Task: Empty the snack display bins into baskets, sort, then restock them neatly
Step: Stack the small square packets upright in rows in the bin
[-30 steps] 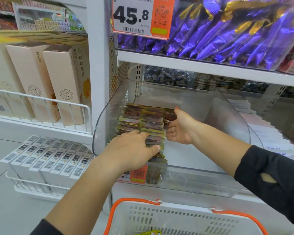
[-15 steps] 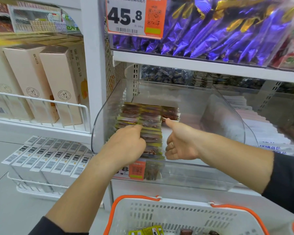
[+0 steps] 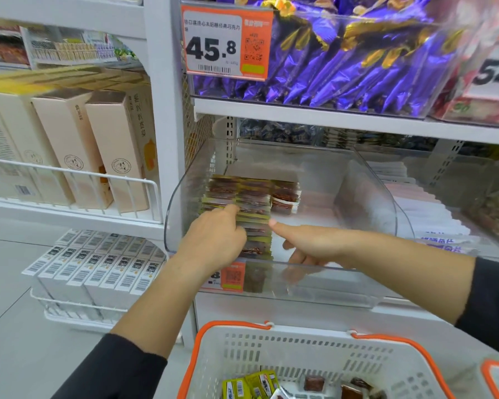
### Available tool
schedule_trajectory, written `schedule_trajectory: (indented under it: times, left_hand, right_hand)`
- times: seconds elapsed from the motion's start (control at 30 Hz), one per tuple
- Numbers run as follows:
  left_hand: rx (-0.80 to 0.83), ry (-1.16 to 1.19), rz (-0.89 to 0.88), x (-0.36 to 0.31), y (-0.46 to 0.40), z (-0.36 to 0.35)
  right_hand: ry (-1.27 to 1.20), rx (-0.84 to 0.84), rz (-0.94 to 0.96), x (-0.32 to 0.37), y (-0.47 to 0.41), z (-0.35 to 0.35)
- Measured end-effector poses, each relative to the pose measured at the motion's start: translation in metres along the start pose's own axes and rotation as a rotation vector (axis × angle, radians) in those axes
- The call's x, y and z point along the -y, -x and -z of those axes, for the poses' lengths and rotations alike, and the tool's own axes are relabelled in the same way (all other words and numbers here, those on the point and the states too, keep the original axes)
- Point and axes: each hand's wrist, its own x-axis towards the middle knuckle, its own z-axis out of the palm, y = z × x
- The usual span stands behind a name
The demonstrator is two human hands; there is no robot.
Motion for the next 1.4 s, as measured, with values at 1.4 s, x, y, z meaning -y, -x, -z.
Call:
schedule_trajectory:
  times: [1.4]
  left_hand:
    - [0.632,-0.221,0.126,0.073,0.171,-0.391]
  right_hand:
    - [0.292,-0.023,-0.22,-0.349,-0.112,-0.294]
